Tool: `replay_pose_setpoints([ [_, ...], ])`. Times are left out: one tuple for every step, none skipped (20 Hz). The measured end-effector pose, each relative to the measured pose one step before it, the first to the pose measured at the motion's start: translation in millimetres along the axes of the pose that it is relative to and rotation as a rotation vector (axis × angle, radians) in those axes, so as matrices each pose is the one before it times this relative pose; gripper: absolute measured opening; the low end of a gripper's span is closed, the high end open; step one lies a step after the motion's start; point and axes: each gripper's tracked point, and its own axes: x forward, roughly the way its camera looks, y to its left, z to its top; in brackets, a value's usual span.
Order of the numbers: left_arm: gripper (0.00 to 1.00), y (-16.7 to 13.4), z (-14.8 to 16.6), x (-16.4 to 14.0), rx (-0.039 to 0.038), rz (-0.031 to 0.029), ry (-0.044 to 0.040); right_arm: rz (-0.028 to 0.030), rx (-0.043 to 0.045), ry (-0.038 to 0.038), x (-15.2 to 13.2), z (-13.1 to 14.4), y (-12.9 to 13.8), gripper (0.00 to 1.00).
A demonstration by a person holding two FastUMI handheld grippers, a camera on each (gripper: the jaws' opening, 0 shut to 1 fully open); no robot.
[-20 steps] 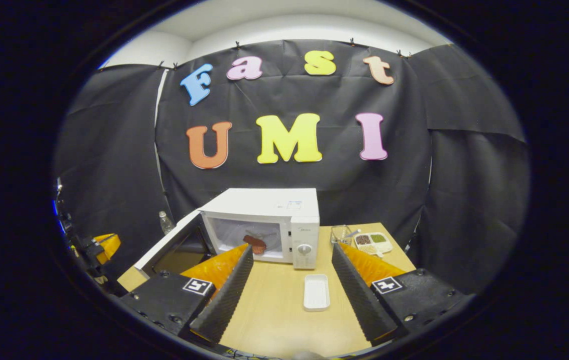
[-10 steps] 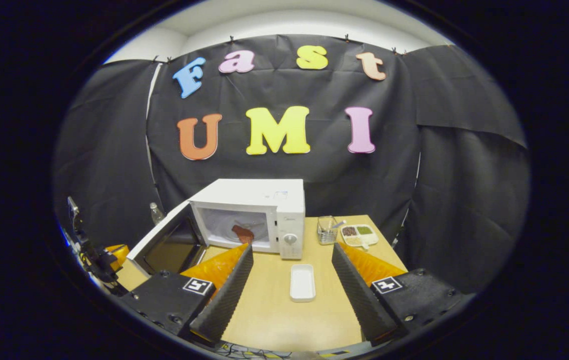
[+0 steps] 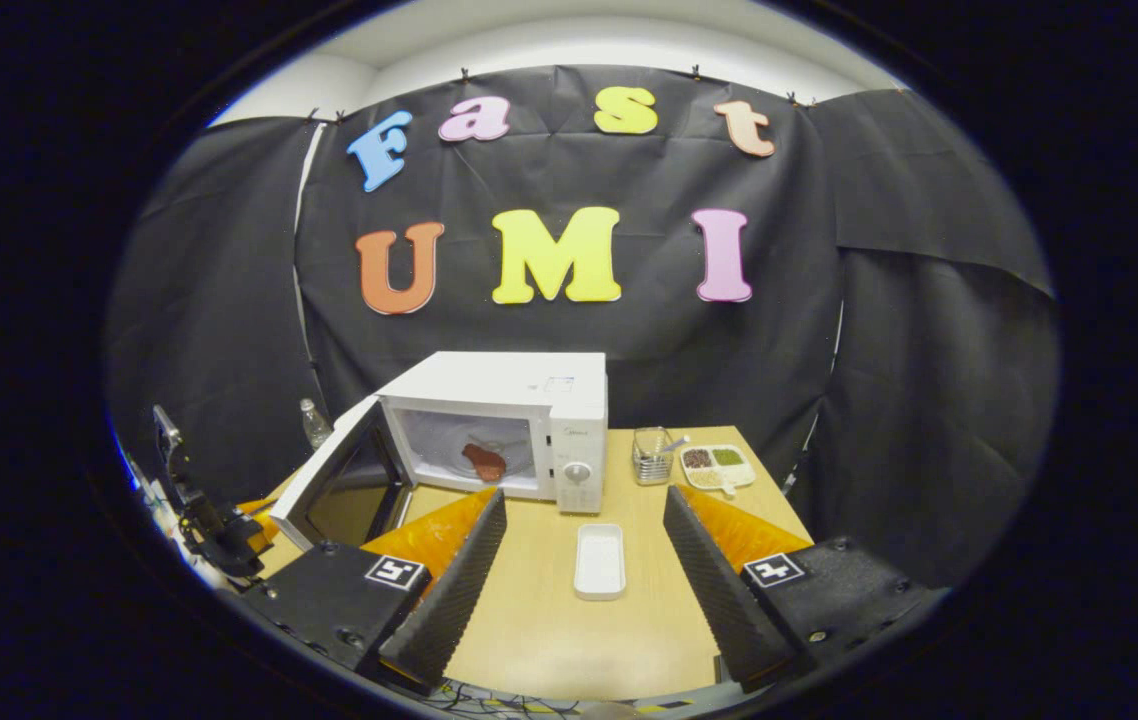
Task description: Open the microwave oven with the left hand, put the food in, and close the microwave oven.
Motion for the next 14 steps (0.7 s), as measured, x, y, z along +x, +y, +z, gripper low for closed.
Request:
replay_pose_setpoints([
  [0.0,-10.06,-0.37,2.7,-0.0045,-0.01134,0.00191,0.00484,-0.00228,0.00356,2.61,0.37,-1.63,1.0],
  [0.0,-10.77,0.0,1.63,-0.00544,-0.01242,-0.00007,0.00405,-0.00136,0.00285,2.34,1.77,-1.75,1.0],
  [0.0,-12.14,-0.27,3.32,-0.00465,-0.01755,0.00191,0.00244,-0.00209,0.00051,1.92,1.44,-2.47,1.0],
  [0.0,-10.08,0.47,3.37,0.0012,-0.0136,0.00022,-0.00025,-0.00158,-0.00143,1.66,2.96,-3.63,0.91],
  [0.0,-11.45,-0.45,4.16,-0.00021,-0.01496,0.00257,0.00039,-0.00162,-0.0019,2.34,2.15,-3.63,1.0],
  [0.0,-11.85,-0.44,4.52,0.00107,-0.017,0.0032,0.00018,-0.00274,0.00426,2.33,0.84,-3.38,1.0],
  [0.0,-11.72,0.49,4.74,0.00326,-0.01581,0.00241,0.00087,-0.00245,0.00374,3.2,0.25,-4.4,1.0],
  [0.0,-9.66,0.64,5.48,0.00802,-0.01643,-0.0032,0.00039,-0.00181,0.00093,2.67,1.74,-4.47,1.0],
  [0.0,-10.08,0.66,6.32,0.00923,-0.01207,0.00208,0.0005,-0.00202,0.00411,3.33,1.25,-4.75,1.0],
  [0.0,-7.64,1.17,6.53,0.00218,-0.01295,-0.00073,0.00276,-0.00135,-0.00188,2.35,1.78,-4.19,1.0],
  [0.0,-8.53,3.87,6.5,-0.00043,-0.01296,-0.00512,-0.00309,-0.00271,0.00123,2.92,1.81,-5.87,1.0],
  [0.0,-9.18,1.25,6.17,0.00142,-0.01426,-0.00256,-0.00117,0.00068,-0.00121,2.81,1.88,-4.96,1.0],
  [0.0,-8.17,2.68,7.55,0.00386,-0.01323,-0.00134,-0.00117,0.00436,-0.00002,4.17,1.25,-4.07,0.91],
  [0.0,-7.41,1.54,7.31,0.00135,-0.01125,0.00041,-0.00314,0.00415,0.00358,2.9,0.49,-5.26,1.0],
])
